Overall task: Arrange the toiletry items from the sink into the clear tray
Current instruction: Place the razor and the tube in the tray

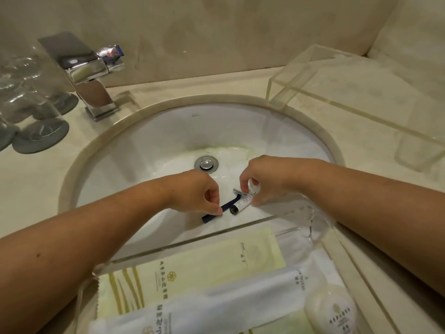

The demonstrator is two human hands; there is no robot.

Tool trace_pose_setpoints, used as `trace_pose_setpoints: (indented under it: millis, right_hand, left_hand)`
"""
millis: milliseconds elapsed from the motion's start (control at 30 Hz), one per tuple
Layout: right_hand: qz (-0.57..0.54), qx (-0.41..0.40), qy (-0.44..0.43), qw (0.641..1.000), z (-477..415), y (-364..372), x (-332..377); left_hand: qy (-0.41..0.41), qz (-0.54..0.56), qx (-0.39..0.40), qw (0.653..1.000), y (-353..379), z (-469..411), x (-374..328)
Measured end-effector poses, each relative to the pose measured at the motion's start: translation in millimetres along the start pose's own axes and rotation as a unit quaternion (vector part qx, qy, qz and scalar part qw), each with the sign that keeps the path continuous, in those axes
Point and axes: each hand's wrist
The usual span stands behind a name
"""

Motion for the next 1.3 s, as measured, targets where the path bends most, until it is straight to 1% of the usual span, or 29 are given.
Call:
trace_pose_setpoints:
  millis: [300, 433, 533, 667, 833, 900, 1100, 1300]
  right_hand:
    - [-0.004, -0.013, -0.002, 1.000, 2.7, 1.9, 1.7]
    - [-0.013, -0.038, 0.005, 0.999, 10.7, -7.1, 0.0]
    - [-0.022, -0.078, 0.008, 0.997, 22.6, -23.4, -1.9]
    - [-0.061, -0.156, 0.029, 0.985, 45.7, -47.3, 2.1]
    - [-0.110, -0.254, 0.041, 0.960, 89.1, -74.2, 13.9]
    - [-0.117, -0.286, 0.046, 0.950, 108.7, -80.0, 20.5]
    - [-0.176, -0.337, 0.034, 0.924, 163.7, -84.1, 47.5]
    - [-0.188, -0.352, -0.001, 0.917, 209.1, -80.0, 76.5]
  left_hand:
    - [-0.006, -0.032, -0.034, 0.999, -0.9, 3.9, 0.3]
    - [-0.011, -0.042, -0.092, 0.995, -19.4, 14.3, 3.2]
    - [-0.009, -0.026, -0.158, 0.987, -36.0, 29.0, 4.6]
    - [-0.006, 0.023, -0.228, 0.973, -51.6, 58.9, 1.3]
    - [0.003, 0.049, -0.329, 0.943, -66.7, 107.5, -20.5]
    - [0.000, 0.064, -0.353, 0.933, -69.2, 128.6, -31.3]
    - [0.016, 0.099, -0.372, 0.923, -63.1, 183.8, -53.6]
    - [0.024, 0.104, -0.357, 0.928, -49.2, 226.2, -69.3]
Point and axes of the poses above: each hand's wrist, its own z-axis away from the middle knuckle, its own y-axis out of the palm, x = y × z, and after that the axes turned 9 degrees about -x, right-handed
